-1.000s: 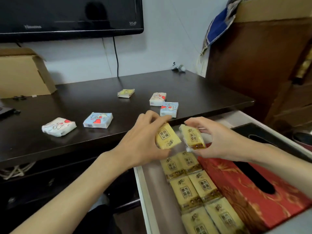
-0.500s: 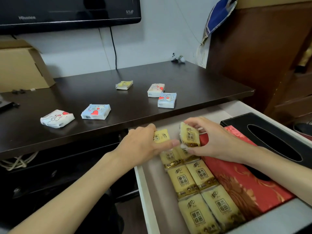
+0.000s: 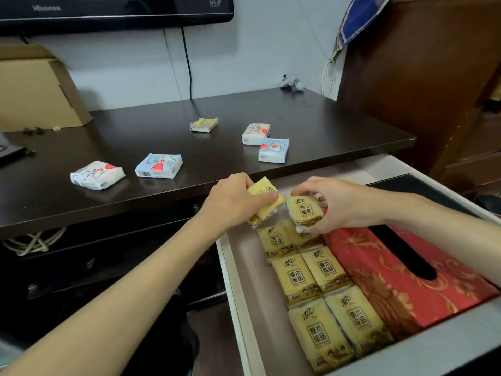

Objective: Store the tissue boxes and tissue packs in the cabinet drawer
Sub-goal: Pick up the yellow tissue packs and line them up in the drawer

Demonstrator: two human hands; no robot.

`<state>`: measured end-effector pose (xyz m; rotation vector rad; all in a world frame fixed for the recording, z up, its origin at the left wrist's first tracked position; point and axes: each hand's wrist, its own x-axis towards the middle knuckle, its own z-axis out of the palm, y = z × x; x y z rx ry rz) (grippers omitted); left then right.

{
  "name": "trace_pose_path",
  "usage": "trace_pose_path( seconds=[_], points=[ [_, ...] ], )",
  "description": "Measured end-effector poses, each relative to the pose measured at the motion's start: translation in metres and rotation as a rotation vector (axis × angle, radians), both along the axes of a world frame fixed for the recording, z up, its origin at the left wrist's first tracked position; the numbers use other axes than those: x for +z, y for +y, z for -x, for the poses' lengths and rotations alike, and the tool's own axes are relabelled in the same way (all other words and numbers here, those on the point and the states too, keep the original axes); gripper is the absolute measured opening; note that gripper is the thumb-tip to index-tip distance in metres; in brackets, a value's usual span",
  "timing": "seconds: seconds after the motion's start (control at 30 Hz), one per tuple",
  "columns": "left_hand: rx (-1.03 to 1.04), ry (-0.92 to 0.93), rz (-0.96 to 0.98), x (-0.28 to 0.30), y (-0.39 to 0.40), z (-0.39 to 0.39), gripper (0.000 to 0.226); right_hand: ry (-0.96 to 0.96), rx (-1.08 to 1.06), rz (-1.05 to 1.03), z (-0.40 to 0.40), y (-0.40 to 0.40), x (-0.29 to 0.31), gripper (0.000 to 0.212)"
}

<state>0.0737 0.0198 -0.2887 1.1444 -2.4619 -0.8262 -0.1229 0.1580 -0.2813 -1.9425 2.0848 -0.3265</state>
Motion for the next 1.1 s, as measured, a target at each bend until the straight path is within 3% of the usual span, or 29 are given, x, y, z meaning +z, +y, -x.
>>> trace_pose_path(
  seconds=[0.13, 0.27, 0.37, 0.57, 0.67, 0.8, 0.87, 1.0, 1.1],
  points=[
    [-0.049, 0.0, -0.014, -0.007, 0.002, 0.003, 0.032, 0.058, 0.029, -0.076, -0.002, -0.008, 0.002, 0.074],
    [-0.084, -0.034, -0.048, -0.016, 0.004, 0.009, 0.015, -0.065, 0.017, -0.127, 0.0, -0.008, -0.001, 0.073],
    [-0.061, -0.008, -0.2, -0.022, 0.006, 0.015, 0.021, -0.103, 0.009, -0.143, 0.001, -0.005, -0.005, 0.074],
    [-0.077, -0.076, -0.118, -0.03, 0.013, 0.029, 0.021, -0.015, 0.015, -0.191, 0.0, -0.004, -0.006, 0.078],
    [-0.083, -0.075, -0.186, -0.024, 0.014, 0.029, 0.017, 0.16, 0.024, -0.158, 0.0, -0.004, -0.014, 0.061],
    [-0.125, -0.054, -0.216, -0.025, 0.016, 0.023, 0.021, 0.168, 0.007, -0.095, 0.002, -0.002, -0.023, 0.042],
    [-0.123, -0.066, -0.167, -0.03, 0.017, 0.022, 0.021, 0.164, -0.003, -0.084, 0.004, -0.002, -0.025, 0.043],
    [-0.164, -0.161, 0.151, -0.039, 0.019, 0.019, 0.024, 0.194, -0.017, -0.074, 0.002, -0.003, -0.026, 0.048],
    [-0.17, -0.195, 0.273, -0.043, 0.018, 0.017, 0.027, 0.226, -0.031, -0.108, 0.001, -0.005, -0.026, 0.052]
  ],
)
